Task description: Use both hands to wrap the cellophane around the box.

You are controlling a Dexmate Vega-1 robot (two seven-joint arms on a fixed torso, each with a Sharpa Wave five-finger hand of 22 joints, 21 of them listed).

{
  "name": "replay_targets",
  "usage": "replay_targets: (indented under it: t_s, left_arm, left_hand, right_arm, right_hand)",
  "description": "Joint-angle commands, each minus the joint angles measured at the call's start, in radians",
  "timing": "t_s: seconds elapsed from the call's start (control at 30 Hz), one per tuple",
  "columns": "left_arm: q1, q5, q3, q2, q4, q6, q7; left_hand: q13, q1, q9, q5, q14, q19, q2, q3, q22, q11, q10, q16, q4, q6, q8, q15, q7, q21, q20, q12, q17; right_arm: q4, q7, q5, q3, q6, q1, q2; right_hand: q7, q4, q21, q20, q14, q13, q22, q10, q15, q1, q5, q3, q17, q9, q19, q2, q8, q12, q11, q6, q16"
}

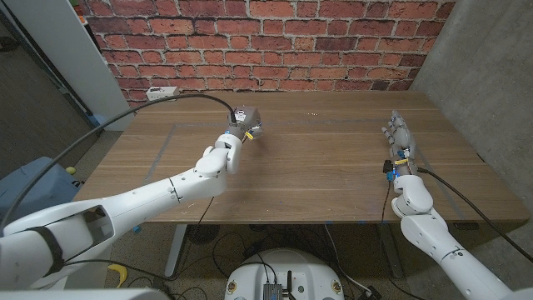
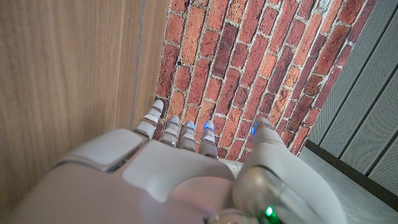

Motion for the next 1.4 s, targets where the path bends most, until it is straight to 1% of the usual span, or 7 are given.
replay_targets:
  t_s: [0.03,0.7,0.87,1.03,1.17,1.27,1.4]
  left_arm:
    - [0.035,0.098,-0.053,-0.051,0.028,-0.154,-0.109]
    - [0.039,0.132,-0.08,-0.074,0.042,-0.33,-0.273]
    - [0.016,0.15,-0.067,-0.076,0.042,-0.354,-0.37]
    - [0.007,0.161,-0.063,-0.078,0.046,-0.382,-0.421]
    - [0.0,0.191,-0.056,-0.08,0.043,-0.384,-0.466]
    - [-0.005,0.225,-0.048,-0.082,0.04,-0.372,-0.502]
    - [-0.006,0.252,-0.048,-0.085,0.03,-0.352,-0.553]
  left_hand:
    - [0.003,0.178,0.001,0.007,0.107,-0.009,0.17,0.002,0.0,-0.194,0.191,-0.006,0.002,0.008,0.005,-0.2,-0.006,0.007,0.001,0.007,0.005]
    - [0.001,0.179,0.0,0.007,0.096,-0.028,0.167,0.003,-0.004,-0.194,0.189,-0.025,0.0,0.007,0.006,-0.2,-0.005,0.015,0.009,0.0,0.011]
    - [-0.011,0.173,-0.001,-0.002,0.041,-0.063,0.168,0.0,-0.007,-0.196,0.161,-0.057,0.004,-0.008,0.001,-0.192,-0.02,0.012,0.03,-0.022,0.012]
    - [-0.028,0.181,-0.001,-0.012,-0.007,-0.084,0.164,-0.004,-0.01,-0.21,0.155,-0.081,-0.003,-0.005,0.004,-0.201,-0.037,0.013,0.036,-0.039,0.017]
    - [-0.04,0.181,-0.002,-0.019,-0.047,-0.098,0.148,-0.021,-0.013,-0.208,0.139,-0.102,-0.007,-0.009,0.003,-0.201,-0.049,0.014,0.04,-0.057,0.013]
    - [-0.06,0.151,-0.005,-0.025,-0.098,-0.113,0.126,-0.05,-0.019,-0.203,0.095,-0.136,0.007,-0.057,-0.018,-0.189,-0.076,0.015,0.046,-0.098,-0.006]
    - [-0.095,0.1,-0.018,-0.028,-0.181,-0.141,0.087,-0.083,-0.027,-0.203,-0.004,-0.194,0.017,-0.181,-0.079,-0.178,-0.097,0.01,0.056,-0.182,-0.051]
  right_arm:
    - [-0.008,-0.007,-0.003,0.01,0.007,-0.021,0.006]
    - [-0.028,-0.021,-0.007,0.021,0.014,-0.053,0.009]
    - [-0.039,-0.031,-0.011,0.024,0.015,-0.067,0.012]
    - [-0.05,-0.043,-0.018,0.028,0.019,-0.08,0.014]
    - [-0.055,-0.048,-0.023,0.031,0.021,-0.087,0.016]
    - [-0.058,-0.052,-0.026,0.032,0.022,-0.09,0.018]
    - [-0.063,-0.055,-0.031,0.033,0.021,-0.092,0.018]
  right_hand:
    - [0.004,0.002,-0.001,0.006,0.009,0.002,0.002,0.007,0.002,0.002,0.001,0.009,0.003,0.006,0.005,0.007,0.0,-0.004,0.0,0.011,0.0]
    - [0.003,0.002,-0.002,0.006,0.01,0.002,0.003,0.007,0.002,0.002,0.0,0.01,0.004,0.006,0.006,0.007,-0.002,-0.006,0.001,0.01,-0.002]
    - [0.004,0.002,-0.002,0.006,0.01,0.002,0.003,0.007,0.002,0.001,0.0,0.01,0.005,0.006,0.006,0.008,-0.003,-0.007,-0.002,0.01,-0.002]
    - [0.002,0.002,-0.003,0.006,0.01,0.002,0.003,0.007,0.001,0.001,0.001,0.011,0.005,0.006,0.006,0.008,-0.003,-0.008,-0.003,0.009,-0.003]
    - [0.002,0.002,-0.003,0.006,0.01,0.002,0.003,0.007,0.001,0.002,0.001,0.011,0.005,0.006,0.006,0.008,-0.004,-0.008,-0.003,0.008,-0.003]
    - [0.002,0.002,-0.003,0.005,0.01,0.002,0.003,0.008,0.001,0.001,0.0,0.011,0.005,0.006,0.006,0.008,-0.004,-0.008,-0.004,0.008,-0.003]
    - [0.002,0.002,-0.003,0.006,0.01,0.002,0.003,0.008,0.001,0.001,0.0,0.011,0.005,0.006,0.006,0.008,-0.004,-0.008,-0.003,0.009,-0.004]
